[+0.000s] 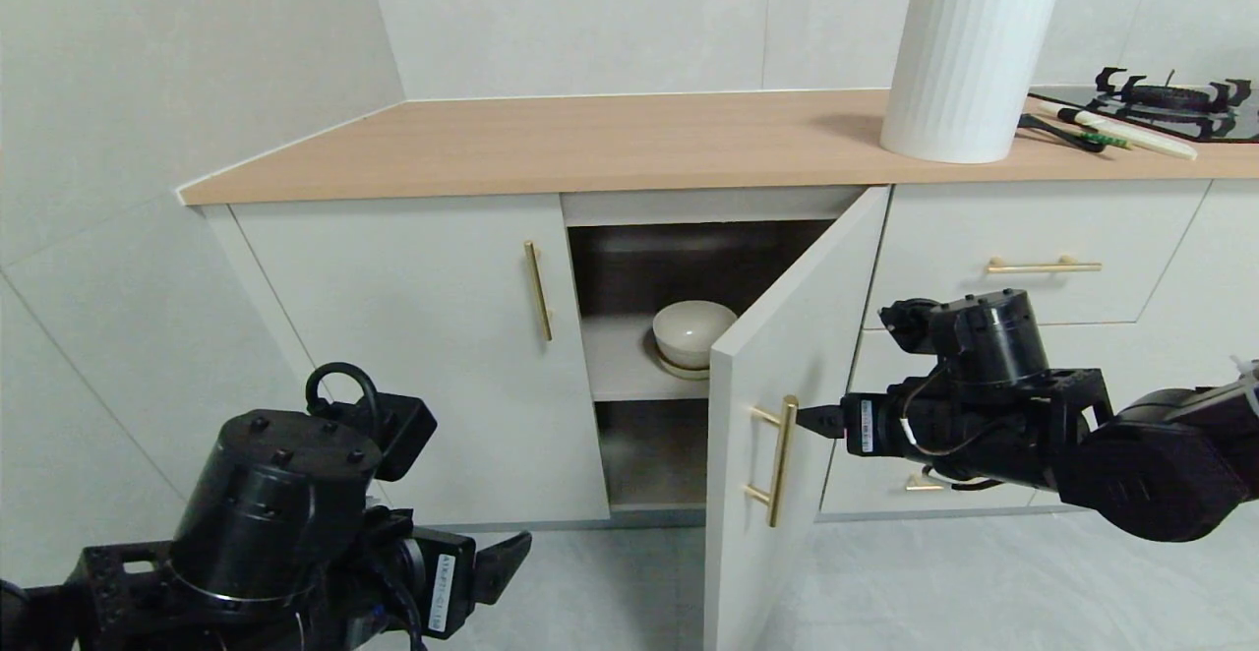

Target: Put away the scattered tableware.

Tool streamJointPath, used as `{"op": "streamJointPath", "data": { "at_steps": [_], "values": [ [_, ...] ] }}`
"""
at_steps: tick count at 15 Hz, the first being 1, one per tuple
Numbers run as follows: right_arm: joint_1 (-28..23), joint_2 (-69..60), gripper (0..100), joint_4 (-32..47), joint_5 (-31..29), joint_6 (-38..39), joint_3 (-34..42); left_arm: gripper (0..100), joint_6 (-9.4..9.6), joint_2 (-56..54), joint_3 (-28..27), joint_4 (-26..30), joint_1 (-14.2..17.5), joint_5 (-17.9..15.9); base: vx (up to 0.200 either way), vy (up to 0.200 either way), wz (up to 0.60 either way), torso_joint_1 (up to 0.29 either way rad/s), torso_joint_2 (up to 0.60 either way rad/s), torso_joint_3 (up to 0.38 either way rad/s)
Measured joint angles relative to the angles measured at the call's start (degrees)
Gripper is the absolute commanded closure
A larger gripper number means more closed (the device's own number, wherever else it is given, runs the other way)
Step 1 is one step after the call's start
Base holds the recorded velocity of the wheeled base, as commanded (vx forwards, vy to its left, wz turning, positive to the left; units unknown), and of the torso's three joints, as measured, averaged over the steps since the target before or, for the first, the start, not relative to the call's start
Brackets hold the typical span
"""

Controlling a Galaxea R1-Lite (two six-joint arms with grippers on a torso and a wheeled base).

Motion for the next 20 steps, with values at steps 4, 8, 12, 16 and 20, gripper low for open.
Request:
{"op": "streamJointPath", "data": {
  "at_steps": [4, 8, 12, 16, 20],
  "values": [
    [0.0, 2.5, 0, -4.6, -0.4, 1.6, -0.2, 0, -0.05, 0.2, 0.1, -1.3, 0.0, 0.4, 0.0, 0.0, 0.0, 0.0, 0.0, 0.0],
    [0.3, 3.9, 0, -5.8, -0.5, 2.1, -0.1, 0, 0.22, 0.3, 0.2, -1.1, 0.0, 0.5, 0.2, 0.0, 0.0, -0.001, 0.0, 0.006],
    [0.5, 4.5, 0, -6.0, -0.5, 3.0, -0.3, 0, 0.22, 0.4, 0.3, -1.2, 0.0, 0.5, 0.05, 0.0, 0.0, 0.001, 0.0, 0.001],
    [0.5, 4.8, 0, -7.3, -0.6, 3.0, -0.3, 0, 0.22, 0.4, 0.3, -1.2, 0.0, 0.5, 0.0, 0.0, 0.0, 0.0, 0.0, 0.0],
    [0.5, 6.2, 0, -11.2, -1.2, 4.0, -0.3, 0, 0.22, 0.4, 0.4, -1.2, 0.0, 0.5, 0.0, 0.0, 0.0, 0.0, 0.0, 0.0]
  ]
}}
